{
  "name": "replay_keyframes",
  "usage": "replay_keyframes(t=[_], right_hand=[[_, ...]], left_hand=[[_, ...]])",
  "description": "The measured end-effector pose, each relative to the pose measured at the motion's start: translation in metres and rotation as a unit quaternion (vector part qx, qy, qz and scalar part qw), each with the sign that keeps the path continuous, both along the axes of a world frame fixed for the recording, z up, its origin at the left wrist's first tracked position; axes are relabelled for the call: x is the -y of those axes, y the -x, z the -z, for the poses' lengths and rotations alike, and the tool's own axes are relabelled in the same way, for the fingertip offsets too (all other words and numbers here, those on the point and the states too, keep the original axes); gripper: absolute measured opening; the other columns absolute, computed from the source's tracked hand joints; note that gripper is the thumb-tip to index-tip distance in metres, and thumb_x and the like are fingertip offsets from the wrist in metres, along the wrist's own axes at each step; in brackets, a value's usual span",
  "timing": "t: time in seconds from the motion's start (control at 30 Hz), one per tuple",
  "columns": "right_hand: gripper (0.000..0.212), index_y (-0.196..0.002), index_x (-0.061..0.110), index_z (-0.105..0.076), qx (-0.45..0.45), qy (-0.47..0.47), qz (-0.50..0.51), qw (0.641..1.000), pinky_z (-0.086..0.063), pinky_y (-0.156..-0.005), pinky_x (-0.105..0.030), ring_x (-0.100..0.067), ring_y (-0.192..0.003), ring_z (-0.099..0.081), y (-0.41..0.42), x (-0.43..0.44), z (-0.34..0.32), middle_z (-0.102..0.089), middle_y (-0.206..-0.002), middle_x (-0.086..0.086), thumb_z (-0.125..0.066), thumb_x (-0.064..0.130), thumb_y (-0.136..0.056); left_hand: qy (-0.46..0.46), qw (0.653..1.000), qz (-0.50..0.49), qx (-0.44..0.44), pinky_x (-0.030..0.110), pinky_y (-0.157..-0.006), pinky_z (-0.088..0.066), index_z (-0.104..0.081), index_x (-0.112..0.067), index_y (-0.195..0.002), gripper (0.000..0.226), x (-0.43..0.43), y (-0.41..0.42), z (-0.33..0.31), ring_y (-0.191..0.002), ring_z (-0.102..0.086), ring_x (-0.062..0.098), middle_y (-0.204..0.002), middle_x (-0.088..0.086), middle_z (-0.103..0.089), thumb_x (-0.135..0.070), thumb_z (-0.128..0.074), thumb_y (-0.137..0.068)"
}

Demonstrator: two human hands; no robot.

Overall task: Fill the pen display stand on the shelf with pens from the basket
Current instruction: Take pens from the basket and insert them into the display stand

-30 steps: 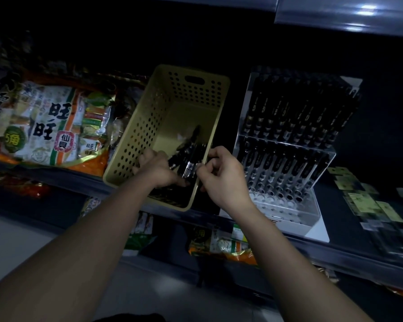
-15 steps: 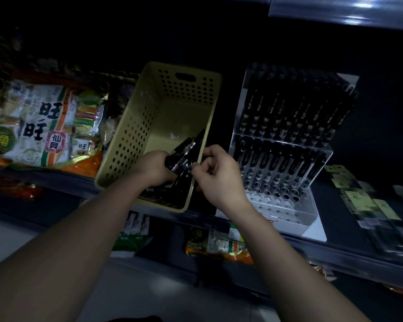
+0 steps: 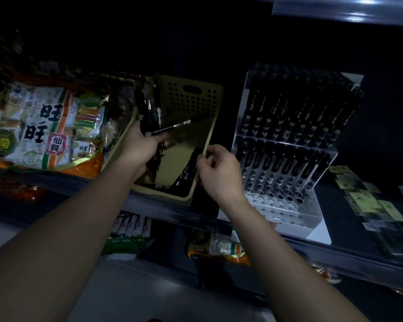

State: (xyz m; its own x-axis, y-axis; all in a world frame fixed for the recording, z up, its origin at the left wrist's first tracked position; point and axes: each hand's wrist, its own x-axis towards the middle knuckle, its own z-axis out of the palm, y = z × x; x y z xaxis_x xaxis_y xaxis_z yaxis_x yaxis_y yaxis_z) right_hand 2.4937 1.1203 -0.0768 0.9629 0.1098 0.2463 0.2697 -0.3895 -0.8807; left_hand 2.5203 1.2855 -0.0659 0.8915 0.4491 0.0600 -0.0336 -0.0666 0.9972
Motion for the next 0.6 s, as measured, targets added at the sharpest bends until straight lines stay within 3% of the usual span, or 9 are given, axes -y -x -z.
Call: replay_keyframes(t=[0.1, 0.2, 0.33, 0.43, 0.6], right_hand=[[0.018, -0.106, 0.009, -0.059, -0.015, 0.009, 0.019, 1.000, -0.048, -0.066, -0.036, -0.021, -0.072, -0.058, -0.002, -0.005, 0.000, -0.061, -0.076, -0.003, -0.047, 0.016, -0.096], [0.021, -0.109, 0.011, -0.058, -0.032, 0.018, 0.026, 0.999, -0.045, -0.065, -0.031, -0.023, -0.082, -0.060, -0.006, -0.008, 0.000, -0.065, -0.094, -0.005, -0.042, 0.018, -0.098], [0.024, -0.111, 0.009, -0.058, -0.044, 0.023, 0.027, 0.998, -0.042, -0.068, -0.028, -0.019, -0.082, -0.056, -0.010, -0.010, -0.001, -0.060, -0.093, -0.001, -0.039, 0.020, -0.100], [0.024, -0.111, 0.009, -0.057, -0.064, 0.015, 0.027, 0.997, -0.049, -0.075, -0.034, -0.022, -0.087, -0.058, -0.011, -0.011, -0.001, -0.062, -0.096, -0.002, -0.039, 0.021, -0.101], [0.023, -0.114, 0.014, -0.057, -0.113, 0.004, 0.023, 0.993, -0.054, -0.084, -0.047, -0.028, -0.094, -0.063, -0.013, -0.016, -0.001, -0.066, -0.104, -0.006, -0.044, 0.024, -0.097]], left_hand=[[0.041, 0.999, -0.007, 0.009, 0.028, -0.069, -0.057, -0.064, -0.010, -0.102, 0.014, 0.000, -0.003, -0.007, -0.075, -0.066, 0.010, -0.084, -0.001, -0.068, -0.003, -0.060, -0.090], [0.080, 0.997, -0.003, 0.019, 0.027, -0.065, -0.057, -0.061, -0.015, -0.088, 0.010, 0.002, -0.002, -0.012, -0.074, -0.065, 0.012, -0.083, 0.001, -0.067, -0.006, -0.058, -0.093], [0.112, 0.993, -0.018, 0.044, 0.029, -0.064, -0.055, -0.062, -0.016, -0.093, 0.009, -0.001, -0.001, -0.016, -0.074, -0.068, 0.011, -0.084, 0.000, -0.070, -0.008, -0.059, -0.093], [0.144, 0.987, 0.000, 0.073, 0.029, -0.060, -0.056, -0.064, -0.013, -0.096, 0.009, 0.003, 0.001, -0.026, -0.078, -0.069, 0.012, -0.088, 0.001, -0.071, -0.008, -0.058, -0.093], [0.213, 0.969, 0.030, 0.123, 0.038, -0.070, -0.057, -0.064, -0.004, -0.101, 0.012, 0.012, 0.005, -0.051, -0.075, -0.069, 0.017, -0.084, 0.005, -0.071, -0.007, -0.061, -0.091]])
